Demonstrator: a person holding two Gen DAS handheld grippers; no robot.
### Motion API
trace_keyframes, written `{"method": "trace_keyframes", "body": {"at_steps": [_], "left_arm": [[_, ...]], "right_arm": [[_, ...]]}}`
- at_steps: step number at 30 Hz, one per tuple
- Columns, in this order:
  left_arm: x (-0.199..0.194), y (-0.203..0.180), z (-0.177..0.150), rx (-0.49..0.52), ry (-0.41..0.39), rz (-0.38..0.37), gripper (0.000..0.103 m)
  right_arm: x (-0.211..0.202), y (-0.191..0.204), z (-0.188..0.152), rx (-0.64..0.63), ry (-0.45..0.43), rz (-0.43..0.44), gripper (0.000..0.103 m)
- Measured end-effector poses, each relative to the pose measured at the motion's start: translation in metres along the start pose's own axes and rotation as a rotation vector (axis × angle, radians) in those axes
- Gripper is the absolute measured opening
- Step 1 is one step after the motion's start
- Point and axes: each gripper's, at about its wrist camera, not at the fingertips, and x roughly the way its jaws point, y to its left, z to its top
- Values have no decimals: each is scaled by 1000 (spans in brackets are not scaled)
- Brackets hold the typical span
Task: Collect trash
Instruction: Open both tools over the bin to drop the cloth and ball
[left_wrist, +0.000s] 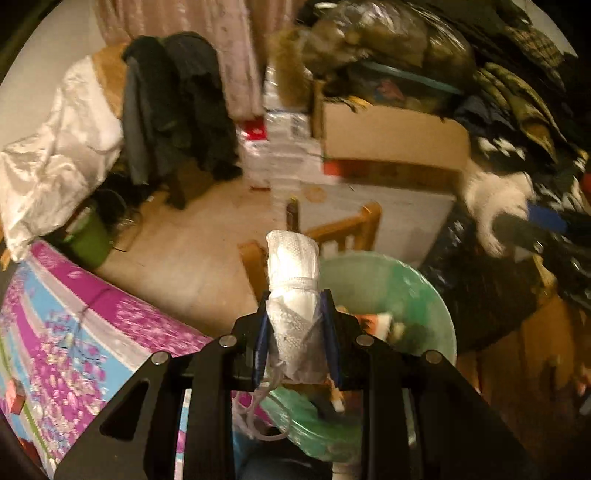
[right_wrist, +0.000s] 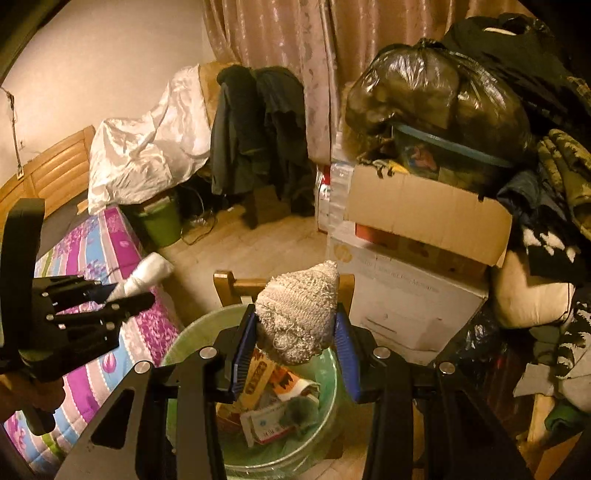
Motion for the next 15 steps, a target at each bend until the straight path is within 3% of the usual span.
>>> {"method": "trace_keyframes", "body": {"at_steps": [15], "left_arm": [[18,-9,-11,27,46,-68,25]], "right_arm": [[33,18,-23,-27,93,81,42]]}}
